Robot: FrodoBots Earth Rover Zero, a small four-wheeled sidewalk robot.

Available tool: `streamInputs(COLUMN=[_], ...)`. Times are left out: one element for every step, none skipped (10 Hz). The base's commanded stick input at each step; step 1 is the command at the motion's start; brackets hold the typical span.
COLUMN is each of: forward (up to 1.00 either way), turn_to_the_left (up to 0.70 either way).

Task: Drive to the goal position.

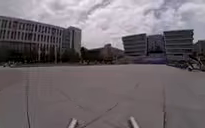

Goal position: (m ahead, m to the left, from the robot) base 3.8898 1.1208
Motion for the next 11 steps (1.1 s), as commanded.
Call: streamInputs(forward=[0.70,0.70,0.70,0.70,0.70,0.70,0.70,0.70,0.70,0.70,0.70], turn_to_the_left=[0.04,0.04,0.04,0.04,0.04,0.04,0.04,0.04,0.04,0.04,0.04])
